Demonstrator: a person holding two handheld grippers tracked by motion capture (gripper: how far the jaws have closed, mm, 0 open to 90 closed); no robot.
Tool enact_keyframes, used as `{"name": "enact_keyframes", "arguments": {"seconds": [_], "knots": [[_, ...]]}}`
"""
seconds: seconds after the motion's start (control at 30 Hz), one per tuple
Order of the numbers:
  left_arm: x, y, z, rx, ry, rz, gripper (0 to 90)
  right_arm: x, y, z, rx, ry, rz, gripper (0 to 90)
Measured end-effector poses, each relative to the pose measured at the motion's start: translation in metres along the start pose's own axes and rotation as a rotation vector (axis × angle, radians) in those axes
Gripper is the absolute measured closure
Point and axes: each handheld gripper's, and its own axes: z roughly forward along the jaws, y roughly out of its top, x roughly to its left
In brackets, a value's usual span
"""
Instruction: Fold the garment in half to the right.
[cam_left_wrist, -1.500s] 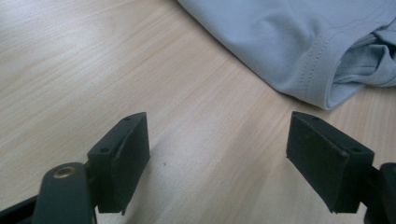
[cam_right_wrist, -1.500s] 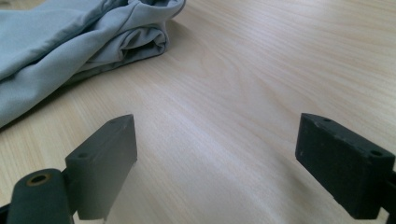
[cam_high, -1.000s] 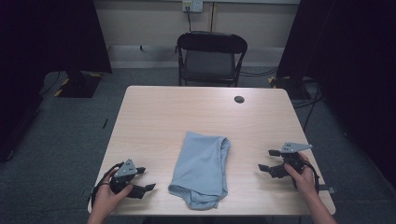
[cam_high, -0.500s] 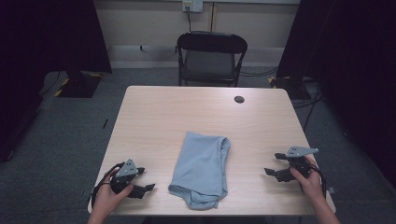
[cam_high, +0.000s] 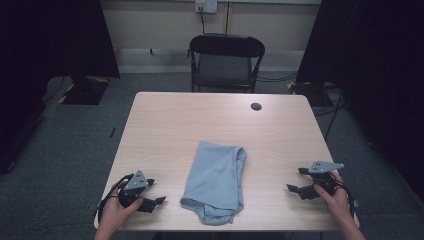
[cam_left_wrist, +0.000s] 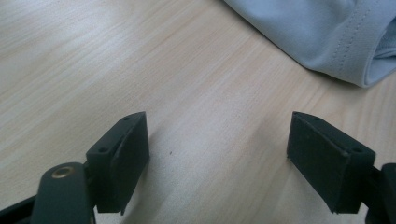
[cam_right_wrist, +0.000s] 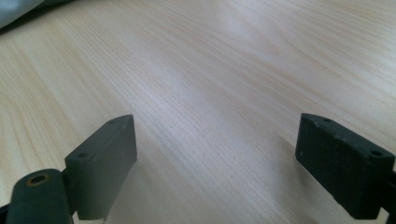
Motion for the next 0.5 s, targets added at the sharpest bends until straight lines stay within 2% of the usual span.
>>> {"name": "enact_keyframes", "arguments": {"seconds": [0.2,0.5], "knots": [[0.0002,0.0006,0.0008,0.007,0.024,0.009,20.5,0.0003,-0.0043,-0.0027,0.022,-0.016,0.000,11.9],[0.0004,0.0009,0.0014,0.011,0.030,0.008,18.9,0.0021,-0.0059,-0.0041,0.030,-0.033,0.001,11.7]]}}
